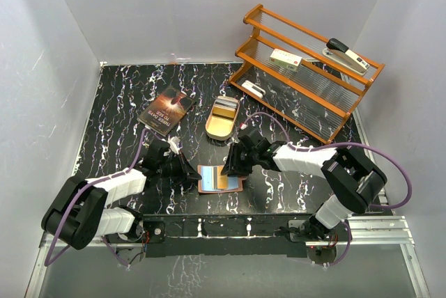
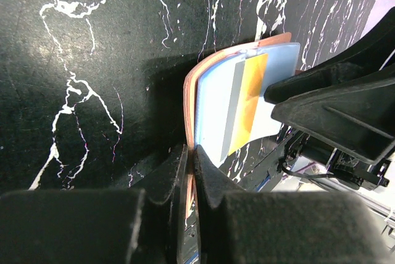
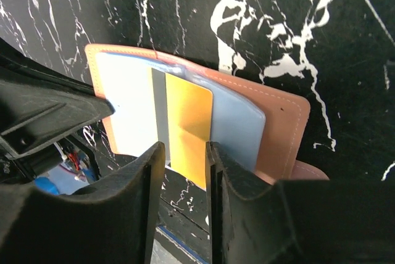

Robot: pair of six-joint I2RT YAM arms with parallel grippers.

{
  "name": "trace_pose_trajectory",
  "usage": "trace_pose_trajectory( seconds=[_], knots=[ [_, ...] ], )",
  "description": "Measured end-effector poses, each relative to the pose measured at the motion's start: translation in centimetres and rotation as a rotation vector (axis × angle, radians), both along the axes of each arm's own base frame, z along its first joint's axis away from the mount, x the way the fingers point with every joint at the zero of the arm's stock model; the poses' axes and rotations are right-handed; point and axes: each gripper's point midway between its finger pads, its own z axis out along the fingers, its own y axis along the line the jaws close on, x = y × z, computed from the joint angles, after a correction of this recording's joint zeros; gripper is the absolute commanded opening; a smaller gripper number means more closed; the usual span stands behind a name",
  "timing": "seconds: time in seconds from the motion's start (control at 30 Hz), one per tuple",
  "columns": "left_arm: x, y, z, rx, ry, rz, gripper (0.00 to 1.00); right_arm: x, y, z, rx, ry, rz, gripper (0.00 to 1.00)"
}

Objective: Put the credit cards into the card holder
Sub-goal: Insert the credit card into the card holder.

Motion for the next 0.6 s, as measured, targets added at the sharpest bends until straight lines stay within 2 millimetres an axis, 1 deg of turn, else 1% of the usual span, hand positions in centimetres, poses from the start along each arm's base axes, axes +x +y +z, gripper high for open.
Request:
trace_pose_trajectory(
  seconds=[0.13, 0.27, 0.43, 0.53, 0.6],
  knots=[
    [0.0, 0.0, 0.0, 0.0, 0.0, 0.0, 0.05, 0.6, 0.1, 0.6, -0.02, -0.026, 0.006, 0.35],
    [0.0, 0.0, 0.0, -0.003, -0.005, -0.001, 0.05, 0.4, -0.2, 0.3, -0.035, -0.019, 0.01, 0.38],
    [-0.3, 0.1, -0.3, -0.001, 0.0, -0.001, 0.05, 0.2, -0.1, 0.0, -0.042, -0.007, 0.013, 0.39],
    [-0.3, 0.1, -0.3, -0.003, 0.0, -0.002, 0.07, -0.2, 0.4, -0.5, -0.039, 0.006, 0.025, 0.38],
    [-0.2, 0.0, -0.3, -0.006, -0.003, -0.003, 0.09, -0.5, 1.1, -0.5, -0.024, 0.007, 0.045, 0.36]
  ],
)
